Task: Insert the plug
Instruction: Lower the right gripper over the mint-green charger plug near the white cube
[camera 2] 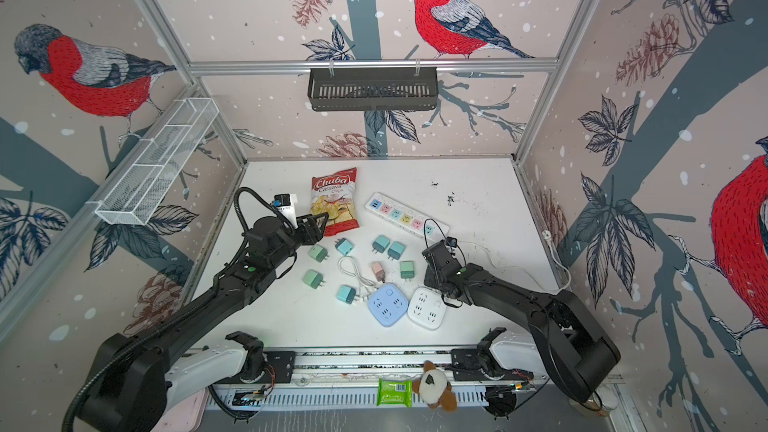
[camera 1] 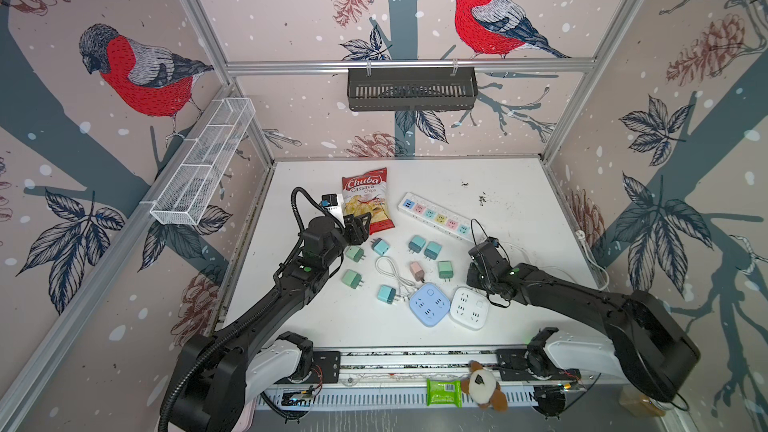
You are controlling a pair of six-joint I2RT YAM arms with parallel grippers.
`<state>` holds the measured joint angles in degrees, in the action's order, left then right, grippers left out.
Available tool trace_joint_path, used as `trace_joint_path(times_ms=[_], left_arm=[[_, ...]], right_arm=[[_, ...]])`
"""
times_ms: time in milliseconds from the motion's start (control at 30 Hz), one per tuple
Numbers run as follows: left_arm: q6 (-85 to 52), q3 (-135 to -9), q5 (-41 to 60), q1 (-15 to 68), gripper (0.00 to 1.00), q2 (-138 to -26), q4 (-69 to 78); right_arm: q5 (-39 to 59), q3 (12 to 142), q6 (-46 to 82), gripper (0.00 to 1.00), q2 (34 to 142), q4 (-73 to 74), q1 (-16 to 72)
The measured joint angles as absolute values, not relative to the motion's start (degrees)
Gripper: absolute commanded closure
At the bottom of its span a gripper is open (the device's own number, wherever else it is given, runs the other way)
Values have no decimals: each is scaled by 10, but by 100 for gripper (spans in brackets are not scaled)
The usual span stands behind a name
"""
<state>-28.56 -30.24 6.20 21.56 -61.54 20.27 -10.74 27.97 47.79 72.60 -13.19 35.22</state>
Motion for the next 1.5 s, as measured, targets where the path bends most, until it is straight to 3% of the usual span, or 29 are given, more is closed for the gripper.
trace_joint_path(times_ms=[433, 533, 667, 733, 1000, 1200, 1500], left_arm=[[-285, -303, 60, 216, 35, -616, 203], [-285, -303, 60, 216, 34, -616, 203], [-285, -303, 60, 216, 34, -616, 203], [-285, -303, 60, 216, 34, -616, 203], [-285, -303, 60, 216, 34, -616, 203], [-285, -303, 60, 216, 33, -611, 203], [-285, -289, 60, 216, 32, -592, 207]], right_arm=[[-102, 355, 440, 92, 819, -120, 322], [-102, 364, 435, 80, 825, -119, 322], [-110, 372, 433, 54, 815, -125, 327], [-119, 376, 433, 47, 798, -135, 335], [-166, 385, 441, 35, 696, -202, 374], [-208, 400, 465, 27, 623, -239, 453], [-217, 409, 469, 27, 667, -234, 511]])
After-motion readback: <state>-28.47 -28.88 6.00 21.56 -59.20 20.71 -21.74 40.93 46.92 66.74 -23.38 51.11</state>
